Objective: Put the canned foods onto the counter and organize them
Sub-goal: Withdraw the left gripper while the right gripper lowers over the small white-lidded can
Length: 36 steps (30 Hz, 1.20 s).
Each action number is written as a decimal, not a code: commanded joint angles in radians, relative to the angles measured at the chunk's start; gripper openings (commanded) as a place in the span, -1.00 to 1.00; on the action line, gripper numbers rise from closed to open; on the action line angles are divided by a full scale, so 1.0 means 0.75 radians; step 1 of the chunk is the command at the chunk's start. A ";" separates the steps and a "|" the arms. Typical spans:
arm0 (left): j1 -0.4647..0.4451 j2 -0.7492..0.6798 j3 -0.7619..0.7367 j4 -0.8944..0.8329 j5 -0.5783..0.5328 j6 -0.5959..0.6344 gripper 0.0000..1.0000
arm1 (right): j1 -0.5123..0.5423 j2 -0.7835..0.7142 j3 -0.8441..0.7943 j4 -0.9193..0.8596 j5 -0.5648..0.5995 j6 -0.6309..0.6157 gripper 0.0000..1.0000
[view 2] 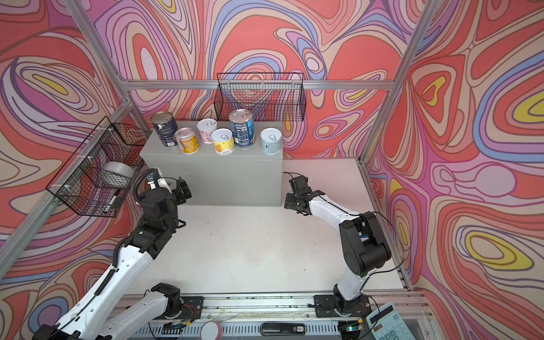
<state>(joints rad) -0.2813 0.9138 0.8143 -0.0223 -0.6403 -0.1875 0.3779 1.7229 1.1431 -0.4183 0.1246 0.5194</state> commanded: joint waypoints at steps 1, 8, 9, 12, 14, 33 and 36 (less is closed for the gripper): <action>-0.003 0.002 -0.019 -0.085 0.009 -0.092 1.00 | -0.009 0.034 0.055 0.021 0.066 0.008 0.52; -0.005 0.014 -0.122 -0.079 0.214 -0.180 1.00 | -0.021 0.138 0.122 0.053 0.079 0.005 0.43; -0.006 0.012 -0.140 -0.072 0.261 -0.197 1.00 | -0.022 0.149 0.131 0.049 0.085 0.005 0.40; -0.029 0.009 -0.194 -0.037 0.354 -0.231 1.00 | -0.025 0.176 0.154 0.042 0.091 0.006 0.36; -0.054 0.014 -0.218 -0.024 0.370 -0.239 1.00 | -0.025 0.197 0.177 0.024 0.092 0.008 0.35; -0.166 -0.028 -0.277 -0.030 0.410 -0.194 0.99 | -0.025 0.128 0.178 0.032 -0.036 0.086 0.61; -0.165 -0.019 -0.289 -0.005 0.418 -0.176 1.00 | -0.025 0.159 0.186 0.024 -0.040 0.084 0.62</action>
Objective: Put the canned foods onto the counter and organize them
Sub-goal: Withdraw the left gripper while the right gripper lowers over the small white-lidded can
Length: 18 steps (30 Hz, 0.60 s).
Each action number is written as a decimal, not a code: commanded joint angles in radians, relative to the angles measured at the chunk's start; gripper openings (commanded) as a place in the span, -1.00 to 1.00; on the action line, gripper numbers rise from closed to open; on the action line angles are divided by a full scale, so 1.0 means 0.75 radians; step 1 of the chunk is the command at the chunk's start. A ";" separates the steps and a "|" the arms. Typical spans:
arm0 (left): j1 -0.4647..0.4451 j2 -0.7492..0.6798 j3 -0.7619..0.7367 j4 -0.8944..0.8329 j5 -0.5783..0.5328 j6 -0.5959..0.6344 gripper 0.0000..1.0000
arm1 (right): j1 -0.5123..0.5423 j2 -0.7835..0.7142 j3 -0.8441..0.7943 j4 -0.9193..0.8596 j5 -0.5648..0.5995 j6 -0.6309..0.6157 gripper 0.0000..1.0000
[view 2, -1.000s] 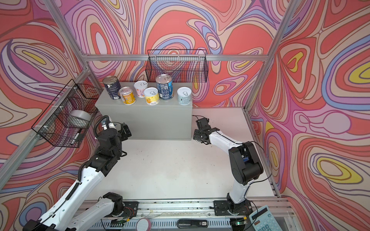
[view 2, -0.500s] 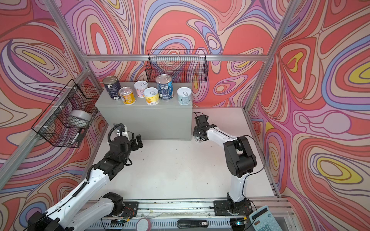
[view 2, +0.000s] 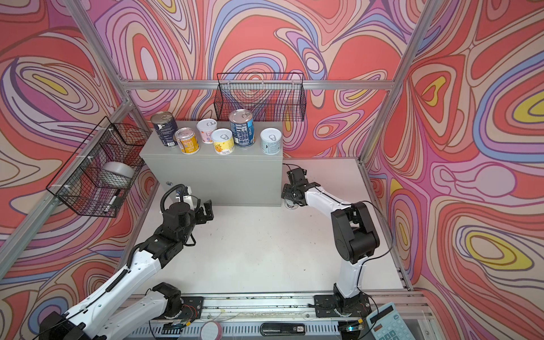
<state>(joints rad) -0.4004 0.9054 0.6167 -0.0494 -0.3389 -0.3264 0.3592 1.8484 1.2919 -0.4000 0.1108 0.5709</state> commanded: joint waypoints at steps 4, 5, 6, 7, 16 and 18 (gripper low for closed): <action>-0.008 0.024 -0.029 0.040 0.025 0.028 1.00 | 0.000 0.066 0.030 -0.021 -0.039 0.016 0.62; -0.006 0.032 -0.029 0.040 0.030 0.028 1.00 | -0.002 0.079 0.036 -0.021 -0.043 0.019 0.62; -0.006 0.039 -0.030 0.043 0.036 0.028 1.00 | 0.000 0.087 0.042 -0.017 -0.046 0.022 0.62; -0.006 0.044 -0.031 0.046 0.040 0.026 1.00 | 0.000 0.091 0.046 -0.013 -0.052 0.024 0.62; -0.006 0.087 -0.052 0.073 0.074 0.046 1.00 | 0.000 0.125 0.038 -0.005 -0.020 0.043 0.64; -0.007 0.087 -0.058 0.078 0.070 0.060 1.00 | -0.001 0.148 0.055 -0.022 0.006 0.035 0.65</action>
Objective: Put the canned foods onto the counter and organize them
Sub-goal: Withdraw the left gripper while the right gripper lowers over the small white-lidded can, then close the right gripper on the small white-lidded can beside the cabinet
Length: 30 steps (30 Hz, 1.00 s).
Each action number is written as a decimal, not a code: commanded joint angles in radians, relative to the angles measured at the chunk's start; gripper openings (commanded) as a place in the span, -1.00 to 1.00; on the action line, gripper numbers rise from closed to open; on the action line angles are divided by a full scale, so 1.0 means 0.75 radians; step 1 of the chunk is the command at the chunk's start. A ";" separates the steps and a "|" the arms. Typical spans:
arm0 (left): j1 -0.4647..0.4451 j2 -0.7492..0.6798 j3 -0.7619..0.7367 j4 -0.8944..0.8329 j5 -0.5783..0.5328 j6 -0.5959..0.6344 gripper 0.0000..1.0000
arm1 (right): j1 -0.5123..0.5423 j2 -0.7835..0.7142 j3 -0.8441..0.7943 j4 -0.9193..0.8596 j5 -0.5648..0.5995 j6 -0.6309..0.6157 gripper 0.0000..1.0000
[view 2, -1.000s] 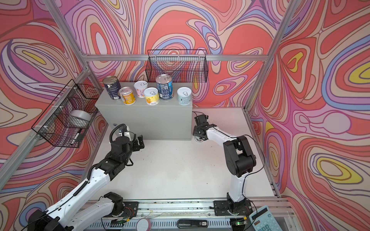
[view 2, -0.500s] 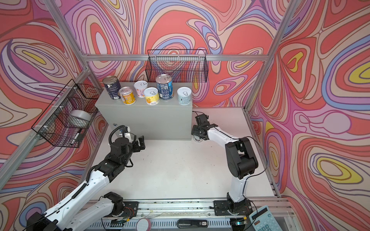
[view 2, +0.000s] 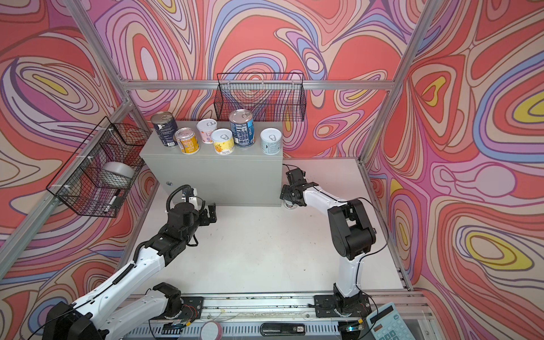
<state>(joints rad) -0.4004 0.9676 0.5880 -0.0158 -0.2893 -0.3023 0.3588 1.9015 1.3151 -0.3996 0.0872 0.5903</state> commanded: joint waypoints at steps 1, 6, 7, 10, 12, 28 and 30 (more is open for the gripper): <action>-0.007 0.003 -0.022 0.032 0.006 0.033 1.00 | 0.000 0.089 0.037 -0.035 0.046 0.005 0.65; -0.007 -0.002 -0.039 0.052 0.020 0.041 1.00 | -0.001 0.148 0.114 -0.098 0.115 -0.004 0.68; -0.006 0.000 -0.043 0.055 0.020 0.043 1.00 | -0.001 0.153 0.122 -0.101 0.118 -0.007 0.70; -0.008 0.011 -0.052 0.068 0.018 0.050 1.00 | -0.003 0.171 0.139 -0.091 0.125 -0.010 0.77; -0.007 0.019 -0.051 0.063 0.021 0.051 0.99 | -0.006 0.179 0.145 -0.089 0.110 -0.001 0.78; -0.006 0.015 -0.064 0.076 0.044 0.053 1.00 | -0.014 0.036 -0.050 -0.053 0.110 0.088 0.51; -0.007 0.013 -0.064 0.076 0.051 0.050 1.00 | -0.014 0.000 -0.089 -0.056 0.125 0.093 0.48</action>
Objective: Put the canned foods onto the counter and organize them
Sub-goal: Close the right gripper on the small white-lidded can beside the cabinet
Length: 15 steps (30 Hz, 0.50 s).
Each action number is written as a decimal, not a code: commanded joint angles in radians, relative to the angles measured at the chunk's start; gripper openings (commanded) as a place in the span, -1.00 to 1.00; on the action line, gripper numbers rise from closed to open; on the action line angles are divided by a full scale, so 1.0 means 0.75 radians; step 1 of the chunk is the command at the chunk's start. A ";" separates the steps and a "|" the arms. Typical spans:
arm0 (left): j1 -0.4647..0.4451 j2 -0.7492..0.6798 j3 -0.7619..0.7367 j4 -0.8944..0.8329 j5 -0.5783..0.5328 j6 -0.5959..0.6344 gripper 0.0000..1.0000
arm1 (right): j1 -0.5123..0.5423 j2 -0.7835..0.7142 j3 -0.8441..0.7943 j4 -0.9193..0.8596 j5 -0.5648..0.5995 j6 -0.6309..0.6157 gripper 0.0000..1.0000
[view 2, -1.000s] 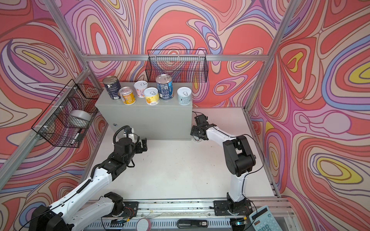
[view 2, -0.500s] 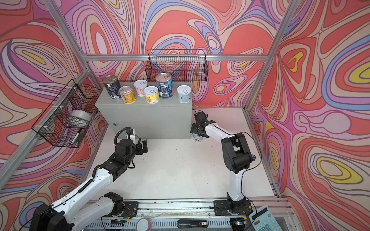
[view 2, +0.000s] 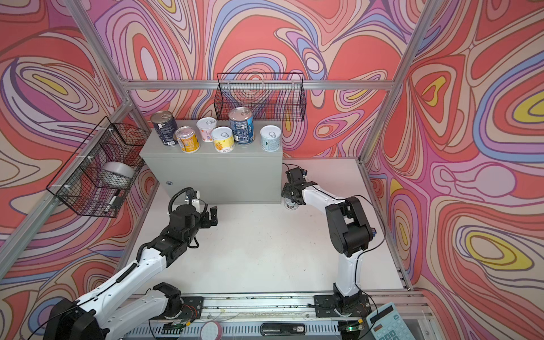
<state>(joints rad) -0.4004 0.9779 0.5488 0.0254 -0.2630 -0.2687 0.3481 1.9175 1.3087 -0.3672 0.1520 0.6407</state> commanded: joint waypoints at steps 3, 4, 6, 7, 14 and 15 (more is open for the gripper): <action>-0.008 -0.001 -0.013 0.021 0.028 0.001 1.00 | 0.000 -0.079 -0.136 -0.110 0.047 0.035 0.48; -0.008 0.001 -0.014 0.023 0.030 -0.003 1.00 | 0.000 -0.100 -0.157 -0.107 0.045 0.034 0.48; -0.007 0.005 -0.012 0.020 0.044 -0.009 1.00 | 0.000 -0.132 -0.181 -0.120 0.038 0.038 0.54; -0.007 0.007 -0.012 0.019 0.054 -0.013 1.00 | 0.000 -0.150 -0.196 -0.126 0.034 0.037 0.58; -0.029 0.011 -0.014 0.015 0.097 -0.040 1.00 | 0.000 -0.284 -0.277 -0.119 -0.007 0.046 0.81; -0.031 0.013 -0.016 0.015 0.099 -0.042 1.00 | 0.000 -0.292 -0.287 -0.112 -0.015 0.045 0.80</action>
<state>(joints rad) -0.4145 0.9825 0.5488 0.0265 -0.2070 -0.2825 0.3481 1.7344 1.1126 -0.4347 0.1513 0.6739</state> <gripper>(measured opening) 0.999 0.898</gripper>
